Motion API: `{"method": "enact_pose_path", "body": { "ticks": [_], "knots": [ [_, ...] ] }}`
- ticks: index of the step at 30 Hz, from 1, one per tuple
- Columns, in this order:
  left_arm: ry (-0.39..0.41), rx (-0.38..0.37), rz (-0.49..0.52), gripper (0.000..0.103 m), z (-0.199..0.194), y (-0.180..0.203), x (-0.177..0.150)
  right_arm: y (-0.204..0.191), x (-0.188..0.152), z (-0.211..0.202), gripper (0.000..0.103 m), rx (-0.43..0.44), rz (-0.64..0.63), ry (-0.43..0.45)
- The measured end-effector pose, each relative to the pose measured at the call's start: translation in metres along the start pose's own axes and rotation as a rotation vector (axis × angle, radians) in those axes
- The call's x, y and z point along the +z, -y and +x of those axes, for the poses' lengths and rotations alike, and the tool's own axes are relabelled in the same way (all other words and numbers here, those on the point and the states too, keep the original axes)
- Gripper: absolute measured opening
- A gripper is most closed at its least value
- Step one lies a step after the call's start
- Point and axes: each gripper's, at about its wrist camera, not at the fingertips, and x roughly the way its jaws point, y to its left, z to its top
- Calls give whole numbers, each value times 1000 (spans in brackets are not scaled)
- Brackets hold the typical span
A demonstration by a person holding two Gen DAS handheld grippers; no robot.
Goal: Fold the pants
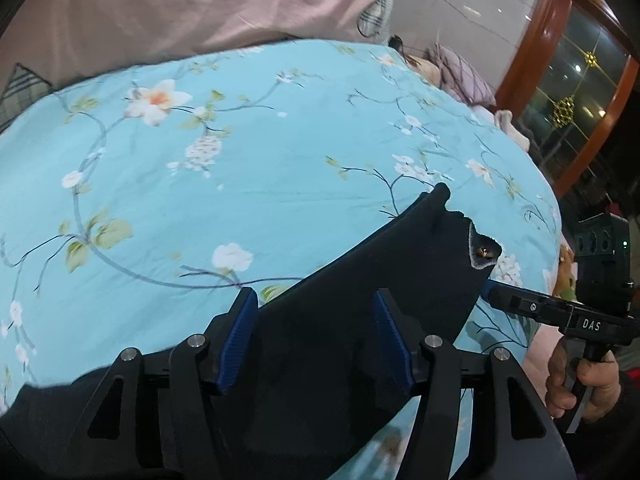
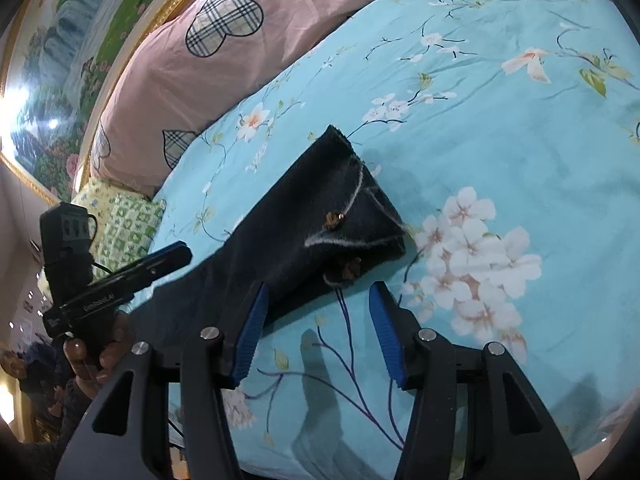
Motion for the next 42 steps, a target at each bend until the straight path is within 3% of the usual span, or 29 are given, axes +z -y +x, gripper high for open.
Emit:
{"method": "enact_pose_path", "body": {
  "ticks": [7,19,20,21,22,23,26,27,28,35,42],
  "knots": [
    [-95,-82,96,61,36,21,27,9,5,8,54,27,100,32],
    [-245,-132,260,61,93,60,50,17,1,3,48,8,177,59],
    [-255,-134,259,61,96,59,50,17,2,5,45,9,168,61],
    [-264,-137,251,62,101,57,51,18,3,8,36,10,165,59],
    [-270,-144,244,61,104,57,52,20,4,11,20,18,167,56],
    [-276,-159,236,60,107,56,54,22,5,14,14,29,171,50],
    [-283,-205,245,37,109,62,62,29,4,11,12,71,149,59],
    [-286,-222,259,23,111,68,64,31,6,7,12,85,132,71],
    [-288,-232,271,15,112,73,67,32,7,5,11,93,130,78],
    [-237,-242,322,11,112,104,74,47,23,-24,11,126,122,151],
    [-112,-303,261,10,59,83,73,24,22,-31,11,306,44,159]
  ]
}}
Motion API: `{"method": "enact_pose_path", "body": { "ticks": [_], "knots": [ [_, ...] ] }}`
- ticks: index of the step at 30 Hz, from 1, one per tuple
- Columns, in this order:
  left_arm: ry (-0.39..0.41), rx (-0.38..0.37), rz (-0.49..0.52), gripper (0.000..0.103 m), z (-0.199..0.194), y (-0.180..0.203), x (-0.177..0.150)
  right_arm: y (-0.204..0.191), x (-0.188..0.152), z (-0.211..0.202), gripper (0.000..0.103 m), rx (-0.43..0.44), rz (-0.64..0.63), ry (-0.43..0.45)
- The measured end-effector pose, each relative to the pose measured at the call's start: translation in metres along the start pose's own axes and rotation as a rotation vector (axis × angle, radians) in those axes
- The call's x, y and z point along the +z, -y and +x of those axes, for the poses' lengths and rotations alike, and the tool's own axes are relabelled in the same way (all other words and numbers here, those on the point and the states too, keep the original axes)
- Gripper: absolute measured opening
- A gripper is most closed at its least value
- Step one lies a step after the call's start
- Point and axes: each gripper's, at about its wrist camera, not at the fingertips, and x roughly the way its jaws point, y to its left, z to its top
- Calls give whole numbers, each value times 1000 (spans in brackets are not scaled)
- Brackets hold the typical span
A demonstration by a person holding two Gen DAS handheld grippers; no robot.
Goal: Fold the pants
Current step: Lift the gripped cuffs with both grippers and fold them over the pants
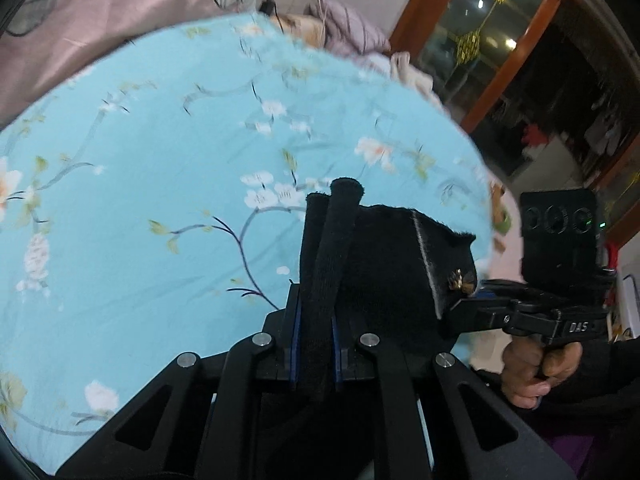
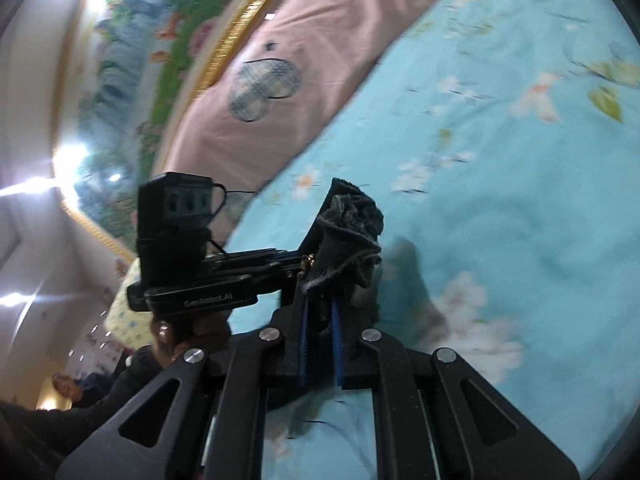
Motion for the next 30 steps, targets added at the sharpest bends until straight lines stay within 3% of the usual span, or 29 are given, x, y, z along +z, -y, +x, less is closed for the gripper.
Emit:
{"method": "enact_pose_path", "body": {
  "ticks": [3,11,22,30],
  "knots": [
    [66,6,-5,10,-34,0,-9,-25,3,4,11,104,-56,-14],
    [174,45,-59,10,-90,-6,-54,-75,-13,35,11,230,-177,-116],
    [234,71,-226,10,-110,-43,-126,-105,-51,96,11,246,-256,-289],
    [228,70,-362,10,-101,-72,-172,-98,-71,135,11,223,-246,-404]
  ]
}}
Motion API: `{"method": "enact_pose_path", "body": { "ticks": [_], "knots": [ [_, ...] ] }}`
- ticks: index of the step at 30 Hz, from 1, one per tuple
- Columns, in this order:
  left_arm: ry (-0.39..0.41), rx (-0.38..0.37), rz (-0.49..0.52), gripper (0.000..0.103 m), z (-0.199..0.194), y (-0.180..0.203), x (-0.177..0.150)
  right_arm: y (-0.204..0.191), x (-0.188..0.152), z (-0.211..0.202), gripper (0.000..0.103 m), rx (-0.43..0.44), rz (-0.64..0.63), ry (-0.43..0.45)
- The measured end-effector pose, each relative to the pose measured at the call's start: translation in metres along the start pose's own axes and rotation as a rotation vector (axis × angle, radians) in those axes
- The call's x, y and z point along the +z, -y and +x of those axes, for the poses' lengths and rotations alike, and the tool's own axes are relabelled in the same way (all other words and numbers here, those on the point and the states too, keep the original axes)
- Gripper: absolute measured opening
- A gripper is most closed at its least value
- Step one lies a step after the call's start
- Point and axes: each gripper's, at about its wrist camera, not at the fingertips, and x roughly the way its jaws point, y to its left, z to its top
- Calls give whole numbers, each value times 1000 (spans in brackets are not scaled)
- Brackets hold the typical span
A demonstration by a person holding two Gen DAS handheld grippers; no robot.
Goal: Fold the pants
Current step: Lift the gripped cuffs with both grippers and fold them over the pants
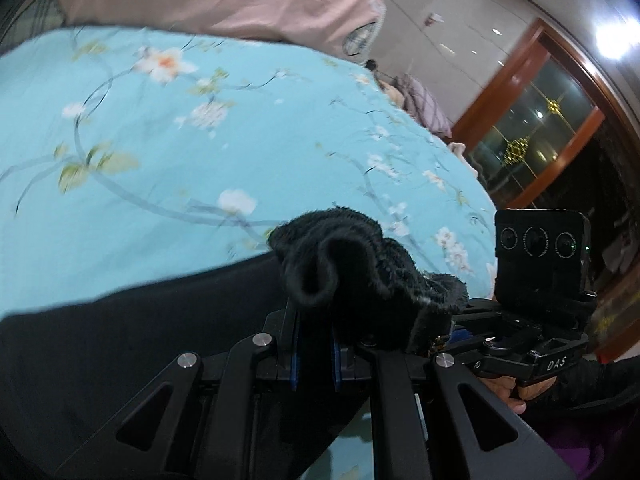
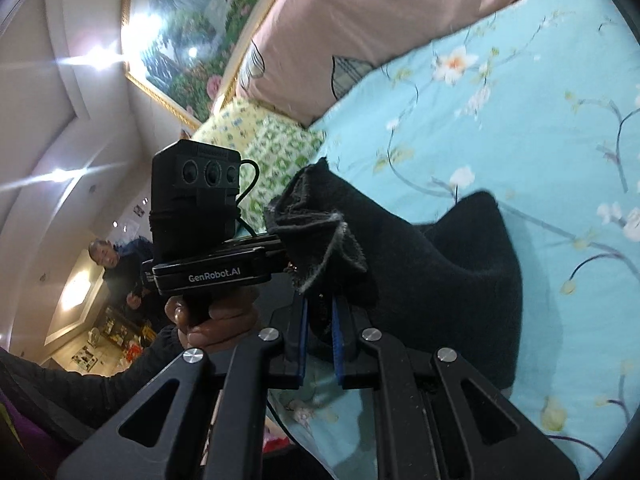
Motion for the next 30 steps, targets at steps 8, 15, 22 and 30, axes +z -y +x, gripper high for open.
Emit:
{"method": "enact_pose_path", "body": {
  "ticks": [8,15,22,30],
  "knots": [
    [7,70,-94,11,-2,-23,-19,-1,-6,25,13,-31,-11,-72],
    [11,112,-161,13,-13,-40,-40,2,-9,45,13,-76,-34,-123],
    [64,193,-226,13,-42,-50,-64,1,-11,49,29,-83,-34,-158],
    [144,265,-343,15,-82,-64,-92,-22,-12,57,49,-36,-76,-177]
  ]
}}
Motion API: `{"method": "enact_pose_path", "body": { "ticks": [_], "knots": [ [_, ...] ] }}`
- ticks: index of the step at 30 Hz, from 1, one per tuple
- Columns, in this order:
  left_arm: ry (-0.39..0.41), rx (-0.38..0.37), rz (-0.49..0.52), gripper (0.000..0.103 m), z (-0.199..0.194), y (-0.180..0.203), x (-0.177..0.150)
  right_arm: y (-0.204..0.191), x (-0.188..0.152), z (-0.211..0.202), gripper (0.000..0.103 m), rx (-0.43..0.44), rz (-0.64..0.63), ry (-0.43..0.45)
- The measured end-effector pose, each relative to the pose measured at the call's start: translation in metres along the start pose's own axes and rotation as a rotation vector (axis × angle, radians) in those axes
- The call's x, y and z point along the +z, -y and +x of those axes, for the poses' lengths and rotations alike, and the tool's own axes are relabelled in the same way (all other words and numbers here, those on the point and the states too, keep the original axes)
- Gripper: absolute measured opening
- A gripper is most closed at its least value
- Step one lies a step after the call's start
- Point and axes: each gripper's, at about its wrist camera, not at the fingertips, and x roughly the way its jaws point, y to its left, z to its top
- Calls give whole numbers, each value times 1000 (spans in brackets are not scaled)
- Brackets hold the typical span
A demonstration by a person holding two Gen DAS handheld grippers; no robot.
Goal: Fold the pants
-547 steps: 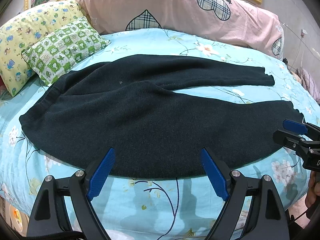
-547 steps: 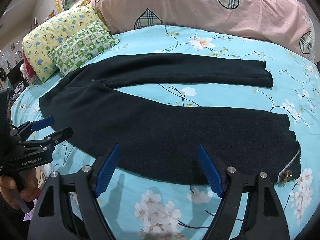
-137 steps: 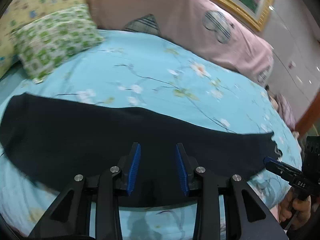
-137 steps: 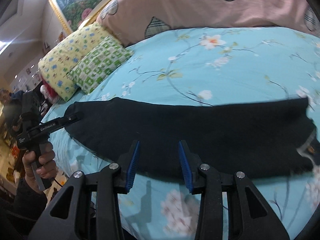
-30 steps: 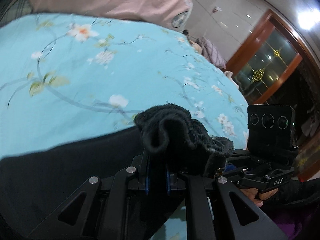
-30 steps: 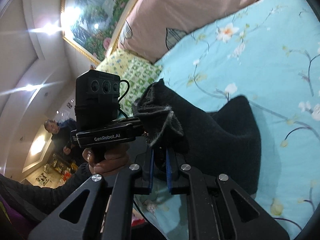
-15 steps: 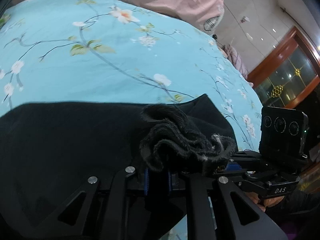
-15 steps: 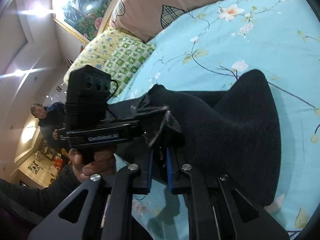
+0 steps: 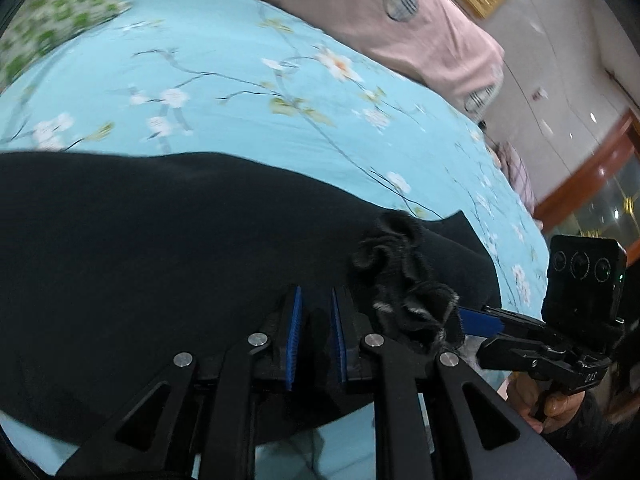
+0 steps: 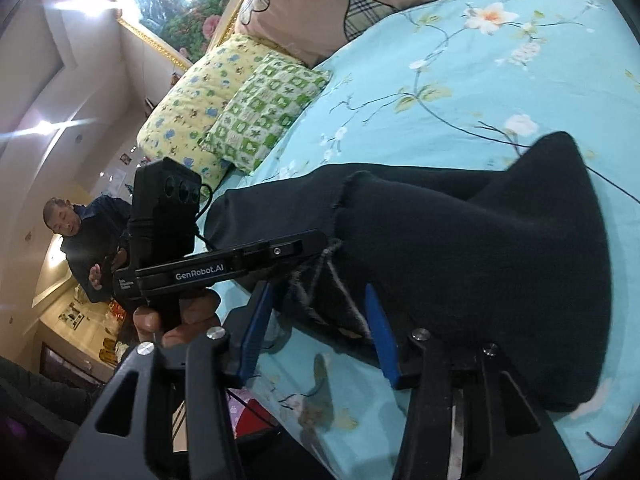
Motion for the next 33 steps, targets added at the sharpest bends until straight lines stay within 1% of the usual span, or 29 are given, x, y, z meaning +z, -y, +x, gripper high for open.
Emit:
{"method": "enact_pose_path", "body": {
  "ticks": [3,10,19,28,33],
  "knots": [
    [14,12,-30,15,-9,-10,-4,-7,4,2,49,9,-15,0],
    [33,-4,-87,15,-22,-29,-10,-21,20,13,49,5,-66,-9],
    [49,-15,-108,15,-26,-34,-13,-24,38,28,49,-12,-102,-48],
    [107,5,-190,15,-54,-61,-21,-36,55,47,49,-8,-160,-90],
    [160,20,-246,15,-77,-80,-26,-48,67,65,50,-7,-216,-129]
  ]
}}
